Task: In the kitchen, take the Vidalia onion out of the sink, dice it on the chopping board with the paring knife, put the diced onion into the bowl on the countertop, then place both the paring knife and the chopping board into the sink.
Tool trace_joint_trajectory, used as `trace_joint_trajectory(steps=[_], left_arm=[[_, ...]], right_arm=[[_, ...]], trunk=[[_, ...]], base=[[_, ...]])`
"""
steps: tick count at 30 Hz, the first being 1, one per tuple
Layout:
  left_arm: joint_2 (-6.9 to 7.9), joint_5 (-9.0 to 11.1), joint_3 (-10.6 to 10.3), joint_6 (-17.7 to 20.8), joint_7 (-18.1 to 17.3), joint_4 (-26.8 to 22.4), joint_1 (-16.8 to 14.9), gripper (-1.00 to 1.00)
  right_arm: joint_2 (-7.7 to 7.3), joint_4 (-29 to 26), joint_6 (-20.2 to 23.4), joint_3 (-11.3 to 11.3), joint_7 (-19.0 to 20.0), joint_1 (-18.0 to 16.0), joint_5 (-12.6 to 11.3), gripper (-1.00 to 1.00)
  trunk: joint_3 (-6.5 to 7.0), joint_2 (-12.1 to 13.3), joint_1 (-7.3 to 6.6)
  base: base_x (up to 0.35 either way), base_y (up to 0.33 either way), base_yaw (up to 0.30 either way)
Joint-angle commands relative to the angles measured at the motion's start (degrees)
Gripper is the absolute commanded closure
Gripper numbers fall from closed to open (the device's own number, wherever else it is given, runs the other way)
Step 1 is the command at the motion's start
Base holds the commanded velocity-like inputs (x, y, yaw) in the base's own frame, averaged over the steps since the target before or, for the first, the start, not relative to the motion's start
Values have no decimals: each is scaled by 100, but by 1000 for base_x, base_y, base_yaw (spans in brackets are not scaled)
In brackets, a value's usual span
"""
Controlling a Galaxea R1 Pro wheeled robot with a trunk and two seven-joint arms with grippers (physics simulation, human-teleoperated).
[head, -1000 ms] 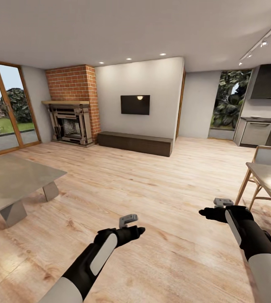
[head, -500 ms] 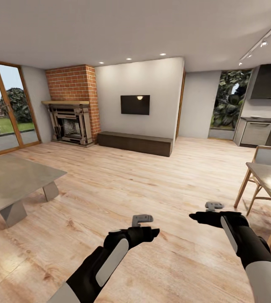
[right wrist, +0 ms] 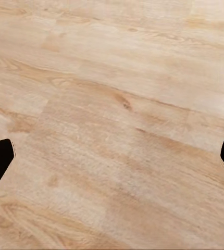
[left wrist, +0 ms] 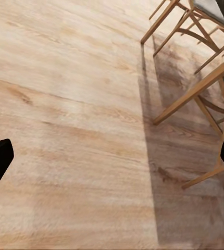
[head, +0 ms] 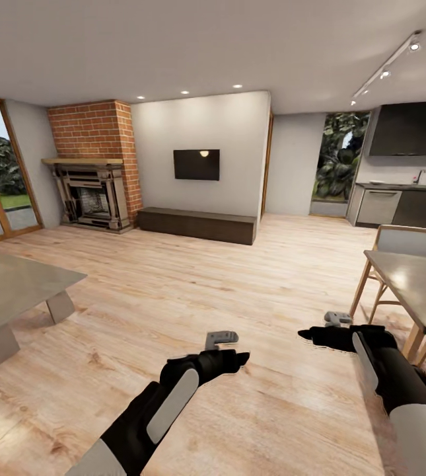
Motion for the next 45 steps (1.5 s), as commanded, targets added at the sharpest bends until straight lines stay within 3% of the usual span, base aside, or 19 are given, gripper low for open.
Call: trace_joint_trajectory(steps=[1, 10, 17, 24, 37, 39, 42, 45], left_arm=[[1, 94, -7, 12, 54, -41, -38, -100], [1, 94, -7, 12, 54, -329, -50, -100], [34, 124, -3, 11, 50, -432, -12, -100], [93, 414, -2, 17, 53, -445, 56, -100], [134, 396, 16, 3, 75, -318, 67, -100], [222, 400, 142, -16, 74, -243, 76, -100], [283, 380, 503, -161, 72, -165, 155, -100], [295, 365, 628, -261, 71, -73, 184, -100]], right_arm=[[0, -37, 32, -8, 45, -37, -12, -100], [0, -301, 32, -8, 82, -324, -12, -100], [-9, -322, 34, 31, 47, -331, -9, -100], [-11, -477, 104, 135, -134, -352, 16, -100], [19, -498, 107, 151, -140, -357, 26, -100], [7, -500, 107, 142, -140, -357, 27, -100], [-11, -500, 107, 121, -142, -357, 31, -100], [-17, -501, 107, 112, -146, -357, 28, -100]], trunk=[[-7, -4, 0], [-7, -4, 0], [-7, -4, 0], [-7, -4, 0], [-7, -4, 0], [-7, -4, 0], [-7, -4, 0], [-7, -4, 0]], base=[[0, 0, 0], [0, 0, 0], [20, 0, 0], [281, 0, 0], [342, 0, -52], [343, 0, -268], [343, 0, -287], [343, 0, -296]])
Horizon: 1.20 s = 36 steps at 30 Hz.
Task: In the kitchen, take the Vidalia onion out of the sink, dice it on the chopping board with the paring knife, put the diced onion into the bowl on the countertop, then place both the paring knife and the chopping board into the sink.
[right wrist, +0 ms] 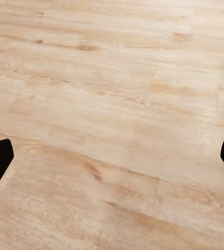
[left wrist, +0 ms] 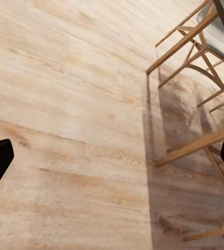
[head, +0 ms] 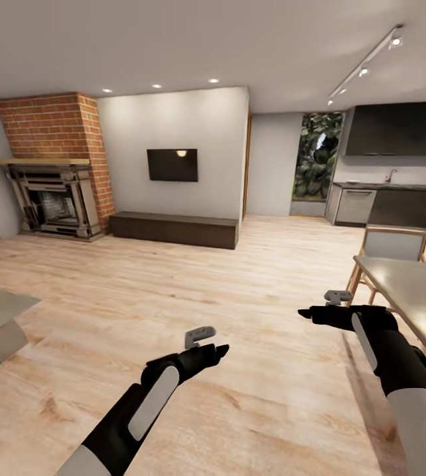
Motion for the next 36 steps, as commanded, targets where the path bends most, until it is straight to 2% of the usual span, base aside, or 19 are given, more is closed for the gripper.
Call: trace_joint_trajectory(steps=[1, 5, 9, 16, 27, 36], left_arm=[[2, 54, 7, -3, 57, 5, 1, -100], [2, 50, -1, -20, 69, 26, 7, -100], [-79, 64, -39, -25, 55, 370, 43, -100], [-100, 62, -40, -28, 45, 638, 55, -100], [-83, 51, -41, -26, 51, 655, 56, -100], [-53, 70, -35, -26, 37, 658, 56, -100]], right_arm=[[-4, -5, 30, -9, 14, -4, -12, -100], [-18, -7, 30, -18, 17, -4, -12, -100], [-46, -8, 30, -40, 12, -4, -18, -100], [-54, -13, 27, -46, 13, -4, -21, -100], [-63, -7, -24, -53, 24, -9, -43, -100], [-56, -578, 57, -48, 30, 71, -65, -100]], trunk=[[-7, -4, 4], [-7, -4, 4], [-7, -4, 4], [-7, -4, 4], [-7, -4, 4], [-7, -4, 4]], base=[[343, 0, -298], [343, 0, -299], [343, 0, -299], [343, 0, -280], [343, 0, -35], [343, 0, -65]])
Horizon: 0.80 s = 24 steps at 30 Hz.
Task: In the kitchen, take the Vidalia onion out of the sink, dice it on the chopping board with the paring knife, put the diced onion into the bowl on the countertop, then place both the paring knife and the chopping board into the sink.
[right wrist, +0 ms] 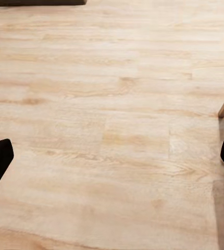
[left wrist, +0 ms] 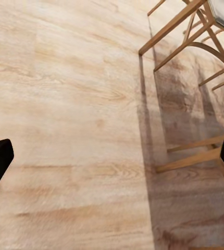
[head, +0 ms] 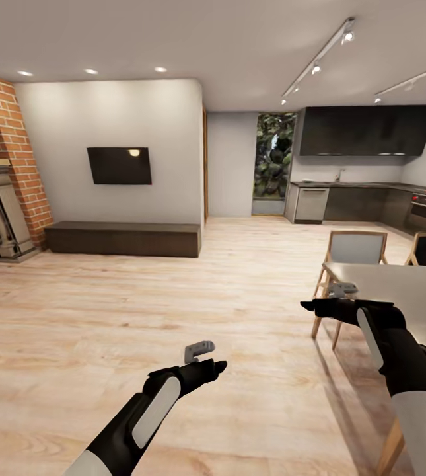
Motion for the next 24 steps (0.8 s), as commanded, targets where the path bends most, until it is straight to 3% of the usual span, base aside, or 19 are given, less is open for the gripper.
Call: trace_joint_trajectory(steps=[1, 11, 24], left_arm=[[5, 62, -6, 11, 53, -7, -4, -100], [14, 47, 5, -16, 52, -5, -4, -100], [4, 35, -6, -204, 62, 3, -4, -100]], right_arm=[[1, -50, 33, -6, 11, 9, -15, -100], [2, -126, 25, -5, 3, 39, 6, -100], [-5, -127, -8, -7, 5, 53, 37, -100]], trunk=[[-7, -4, 4], [-7, -4, 4], [-7, -4, 4]], base=[[343, 0, -243], [343, 13, -252], [343, 85, -17]])
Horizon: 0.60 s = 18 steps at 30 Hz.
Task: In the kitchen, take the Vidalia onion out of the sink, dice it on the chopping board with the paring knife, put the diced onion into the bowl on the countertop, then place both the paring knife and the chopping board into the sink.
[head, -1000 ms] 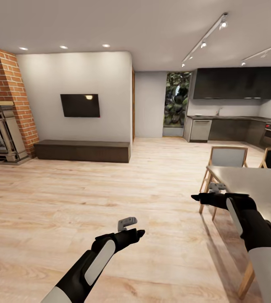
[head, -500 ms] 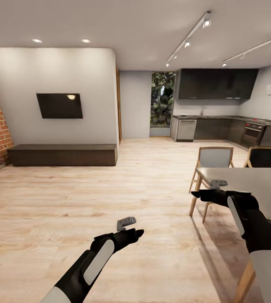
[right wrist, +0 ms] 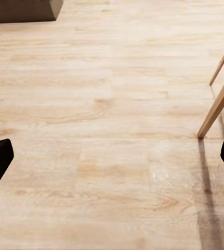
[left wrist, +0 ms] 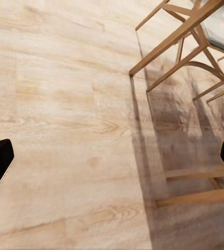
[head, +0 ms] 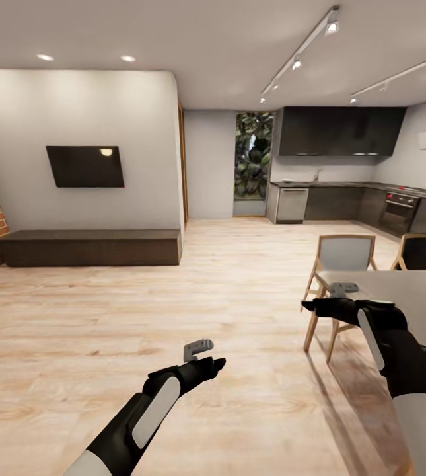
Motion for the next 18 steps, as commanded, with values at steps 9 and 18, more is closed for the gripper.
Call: trace_joint_trajectory(steps=[9, 18], left_arm=[[-3, 61, -17, 7, 54, -9, -4, -100], [4, 72, -18, 13, 53, 22, -4, -100]], right_arm=[[6, -5, -1, -4, 2, -4, -8, -100], [23, 3, 8, 3, 4, -4, -3, -100]], trunk=[[-7, -4, 4], [-7, -4, 4]], base=[[343, 34, 0], [343, 1, 0]])
